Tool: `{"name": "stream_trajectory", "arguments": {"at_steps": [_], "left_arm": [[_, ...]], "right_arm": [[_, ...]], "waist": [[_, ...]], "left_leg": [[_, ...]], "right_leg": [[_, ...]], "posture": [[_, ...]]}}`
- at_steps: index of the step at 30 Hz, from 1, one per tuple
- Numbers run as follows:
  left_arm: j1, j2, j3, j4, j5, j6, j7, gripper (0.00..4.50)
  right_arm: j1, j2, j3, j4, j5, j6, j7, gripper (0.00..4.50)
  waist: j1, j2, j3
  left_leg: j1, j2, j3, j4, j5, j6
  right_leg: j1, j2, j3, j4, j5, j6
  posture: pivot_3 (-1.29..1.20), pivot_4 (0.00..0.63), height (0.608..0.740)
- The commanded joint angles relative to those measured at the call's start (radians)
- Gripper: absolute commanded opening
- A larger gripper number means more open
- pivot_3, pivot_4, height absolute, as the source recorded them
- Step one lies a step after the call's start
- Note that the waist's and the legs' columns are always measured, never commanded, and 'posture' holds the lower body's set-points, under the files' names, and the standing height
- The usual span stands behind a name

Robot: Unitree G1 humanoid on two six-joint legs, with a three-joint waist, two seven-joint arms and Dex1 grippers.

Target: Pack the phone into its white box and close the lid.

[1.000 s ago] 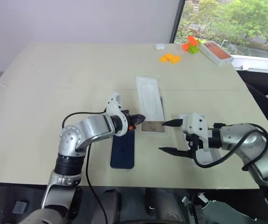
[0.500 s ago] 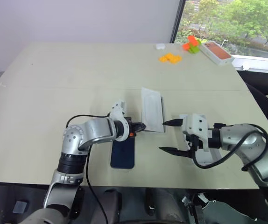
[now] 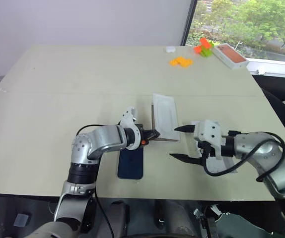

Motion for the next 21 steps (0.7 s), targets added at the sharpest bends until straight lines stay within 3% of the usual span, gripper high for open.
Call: {"name": "stream_trajectory", "arguments": {"at_steps": [1,13,21], "left_arm": [[-0.008,-0.021,0.027,-0.012,-0.018,0.002,0.015,0.05],[0.005,-0.127,0.090,-0.023,-0.018,0.005,0.094,0.05],[0.015,-0.120,0.109,-0.007,-0.018,0.019,0.150,0.05]], "right_arm": [[-0.011,0.002,-0.082,0.006,0.031,0.020,-0.028,4.50],[0.030,-0.016,-0.165,0.040,0.052,0.020,-0.018,4.50],[0.034,-0.010,-0.163,0.051,0.043,0.010,-0.018,4.50]], "waist": [[0.000,0.000,0.000],[0.000,0.000,0.000],[0.001,-0.001,0.000]], "left_leg": [[0.000,0.000,0.000,0.000,0.000,0.000],[0.000,0.000,0.000,0.000,-0.002,0.004],[0.000,0.000,0.000,0.000,-0.001,0.003]], "right_leg": [[0.000,0.000,0.000,0.000,0.000,0.000],[0.000,0.000,0.000,0.000,0.000,0.000],[0.000,0.000,0.000,0.000,0.000,0.000]], "posture": [[0.00,0.150,0.740],[0.00,0.150,0.740],[0.00,0.150,0.740]]}}
